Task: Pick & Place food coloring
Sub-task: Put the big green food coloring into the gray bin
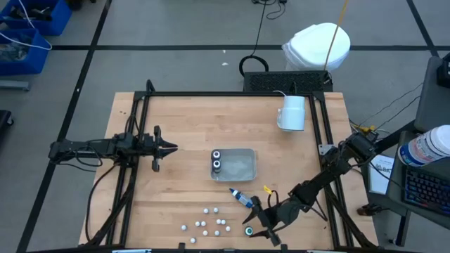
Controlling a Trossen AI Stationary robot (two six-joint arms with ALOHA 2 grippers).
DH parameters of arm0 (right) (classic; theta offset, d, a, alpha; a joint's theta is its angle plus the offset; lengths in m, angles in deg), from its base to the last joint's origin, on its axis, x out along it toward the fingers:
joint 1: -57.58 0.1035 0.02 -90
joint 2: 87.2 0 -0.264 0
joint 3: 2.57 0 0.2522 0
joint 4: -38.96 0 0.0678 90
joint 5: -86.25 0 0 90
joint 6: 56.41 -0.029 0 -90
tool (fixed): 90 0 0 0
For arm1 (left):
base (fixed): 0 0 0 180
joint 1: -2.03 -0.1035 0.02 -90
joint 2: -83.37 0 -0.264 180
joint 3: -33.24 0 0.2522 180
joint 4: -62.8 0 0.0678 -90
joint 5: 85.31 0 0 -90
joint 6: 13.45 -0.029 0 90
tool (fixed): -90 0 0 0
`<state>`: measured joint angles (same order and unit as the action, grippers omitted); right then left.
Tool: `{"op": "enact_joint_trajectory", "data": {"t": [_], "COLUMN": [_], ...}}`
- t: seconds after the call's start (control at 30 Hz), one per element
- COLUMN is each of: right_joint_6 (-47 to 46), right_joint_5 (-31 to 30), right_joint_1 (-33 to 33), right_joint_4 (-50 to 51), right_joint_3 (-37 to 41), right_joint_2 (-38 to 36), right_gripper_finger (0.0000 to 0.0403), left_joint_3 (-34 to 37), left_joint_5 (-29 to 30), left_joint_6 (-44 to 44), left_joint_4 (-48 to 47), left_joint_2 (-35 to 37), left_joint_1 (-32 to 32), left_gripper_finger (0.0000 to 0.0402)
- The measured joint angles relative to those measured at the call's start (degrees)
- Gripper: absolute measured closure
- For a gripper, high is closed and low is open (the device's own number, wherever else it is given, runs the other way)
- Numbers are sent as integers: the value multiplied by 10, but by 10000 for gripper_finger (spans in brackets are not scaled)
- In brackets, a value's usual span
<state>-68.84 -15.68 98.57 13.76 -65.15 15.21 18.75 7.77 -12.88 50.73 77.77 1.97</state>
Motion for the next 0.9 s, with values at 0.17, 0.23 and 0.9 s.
{"op": "enact_joint_trajectory", "data": {"t": [0.17,0.23,0.9], "right_joint_6": [0,0,-4], "right_joint_5": [0,0,-1], "right_joint_1": [3,4,4], "right_joint_4": [7,7,-56], "right_joint_3": [2,7,29], "right_joint_2": [0,0,37], "right_gripper_finger": [172,172,172], "left_joint_3": [0,0,0], "left_joint_5": [0,0,0], "left_joint_6": [11,11,9], "left_joint_4": [-1,-1,-1], "left_joint_2": [0,0,0], "left_joint_1": [0,0,0], "left_gripper_finger": [344,344,344]}}
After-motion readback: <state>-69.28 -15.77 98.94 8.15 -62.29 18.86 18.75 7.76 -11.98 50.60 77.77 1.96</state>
